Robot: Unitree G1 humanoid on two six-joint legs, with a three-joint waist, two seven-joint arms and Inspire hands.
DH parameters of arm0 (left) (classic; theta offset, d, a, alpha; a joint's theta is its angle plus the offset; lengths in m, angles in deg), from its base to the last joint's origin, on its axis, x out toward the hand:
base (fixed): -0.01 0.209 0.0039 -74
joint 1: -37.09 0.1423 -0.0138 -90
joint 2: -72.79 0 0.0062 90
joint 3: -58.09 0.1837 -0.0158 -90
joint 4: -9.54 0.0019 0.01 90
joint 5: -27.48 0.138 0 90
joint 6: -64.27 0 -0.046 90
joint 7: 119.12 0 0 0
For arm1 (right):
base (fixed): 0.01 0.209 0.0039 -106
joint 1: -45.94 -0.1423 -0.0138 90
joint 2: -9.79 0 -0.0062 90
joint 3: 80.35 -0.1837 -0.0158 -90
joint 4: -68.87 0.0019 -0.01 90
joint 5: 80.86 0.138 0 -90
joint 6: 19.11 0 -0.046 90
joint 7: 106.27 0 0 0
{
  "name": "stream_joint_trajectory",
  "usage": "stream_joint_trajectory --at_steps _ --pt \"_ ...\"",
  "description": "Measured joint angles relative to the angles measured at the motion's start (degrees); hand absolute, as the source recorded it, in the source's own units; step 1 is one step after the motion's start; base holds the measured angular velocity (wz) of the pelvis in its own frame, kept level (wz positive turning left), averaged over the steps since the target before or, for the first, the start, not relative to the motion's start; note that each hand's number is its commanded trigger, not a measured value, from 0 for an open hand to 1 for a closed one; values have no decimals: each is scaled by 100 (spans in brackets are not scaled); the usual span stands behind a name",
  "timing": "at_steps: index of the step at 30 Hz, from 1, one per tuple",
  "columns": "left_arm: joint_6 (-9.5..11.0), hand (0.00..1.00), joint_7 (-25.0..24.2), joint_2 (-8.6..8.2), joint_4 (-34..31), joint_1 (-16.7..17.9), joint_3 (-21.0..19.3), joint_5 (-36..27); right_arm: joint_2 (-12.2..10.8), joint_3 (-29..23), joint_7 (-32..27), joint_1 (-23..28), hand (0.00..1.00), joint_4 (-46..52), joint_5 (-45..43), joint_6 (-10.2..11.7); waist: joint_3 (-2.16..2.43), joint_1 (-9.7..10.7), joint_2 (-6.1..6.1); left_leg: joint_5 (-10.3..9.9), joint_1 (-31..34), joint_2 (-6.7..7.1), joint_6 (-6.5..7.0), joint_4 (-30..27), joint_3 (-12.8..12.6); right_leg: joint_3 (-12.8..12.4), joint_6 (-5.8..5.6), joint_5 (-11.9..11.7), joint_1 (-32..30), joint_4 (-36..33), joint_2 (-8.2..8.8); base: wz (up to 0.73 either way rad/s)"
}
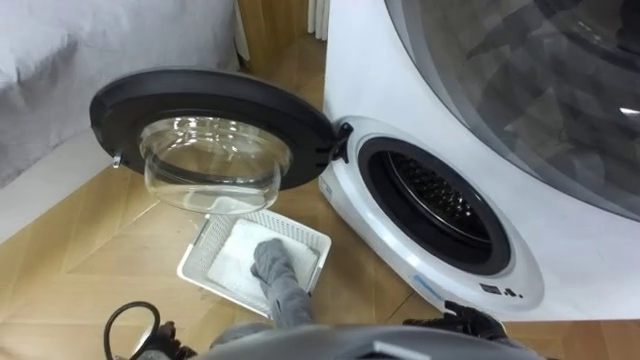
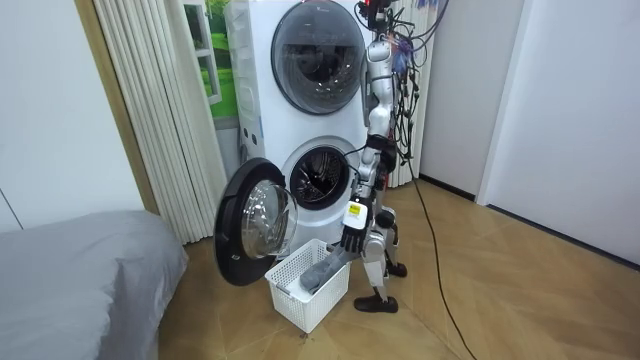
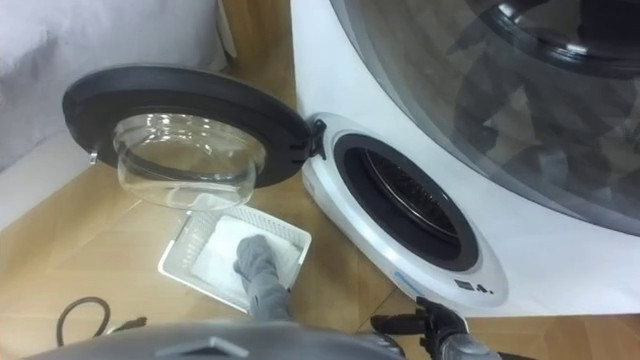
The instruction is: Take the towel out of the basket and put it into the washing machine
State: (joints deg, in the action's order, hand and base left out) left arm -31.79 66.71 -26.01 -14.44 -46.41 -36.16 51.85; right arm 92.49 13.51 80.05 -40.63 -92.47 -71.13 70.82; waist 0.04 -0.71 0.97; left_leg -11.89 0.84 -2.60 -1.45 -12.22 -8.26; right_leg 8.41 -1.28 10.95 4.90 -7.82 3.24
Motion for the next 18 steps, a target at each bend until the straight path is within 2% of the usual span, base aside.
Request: stream_joint_trajectory --at_steps 4,6,10,11,13,15,17,18 --pt "179 0 149 5 -88 -240 99 -6 38 142 9 -135 0 -77 -4 2 -19 62 -50 12 227 22 19 -88 65 37 0 0 -185 -13 16 9" --pt "370 0 322 6 -85 -454 328 -30 38 279 10 -241 0 -77 31 8 -30 80 -93 21 404 22 33 -139 81 53 0 0 -319 -77 24 2" --pt "601 0 492 11 -64 -790 663 -44 35 403 13 -583 0 -274 52 31 -45 201 -129 75 669 35 76 -163 75 57 -1 0 -646 -223 55 -1" --pt "662 0 496 5 -64 -904 765 -42 35 437 11 -670 0 -341 81 69 -71 225 -143 94 737 44 93 -160 62 56 -1 0 -749 -289 69 -3" --pt "756 0 495 -8 -59 -1079 869 -34 35 421 11 -798 0 -422 81 122 -92 288 -173 103 910 43 104 -237 95 68 -1 0 -957 -438 82 2" --pt "896 0 496 -23 239 -1428 958 -4 36 396 0 -1010 0 -489 133 146 -139 339 -231 102 1254 26 105 -450 105 107 -1 1 -1362 -745 109 -2" --pt "912 0 501 -57 351 -1703 1008 -6 35 397 -7 -1164 0 -488 153 187 -172 355 -268 102 1514 27 105 -578 85 106 -14 9 -1699 -982 152 -17" --pt "921 0 519 -121 458 -1866 1009 -3 35 397 -24 -1268 0 -492 167 198 -209 353 -302 102 1673 32 108 -657 66 105 -16 18 -1927 -1172 184 -16"
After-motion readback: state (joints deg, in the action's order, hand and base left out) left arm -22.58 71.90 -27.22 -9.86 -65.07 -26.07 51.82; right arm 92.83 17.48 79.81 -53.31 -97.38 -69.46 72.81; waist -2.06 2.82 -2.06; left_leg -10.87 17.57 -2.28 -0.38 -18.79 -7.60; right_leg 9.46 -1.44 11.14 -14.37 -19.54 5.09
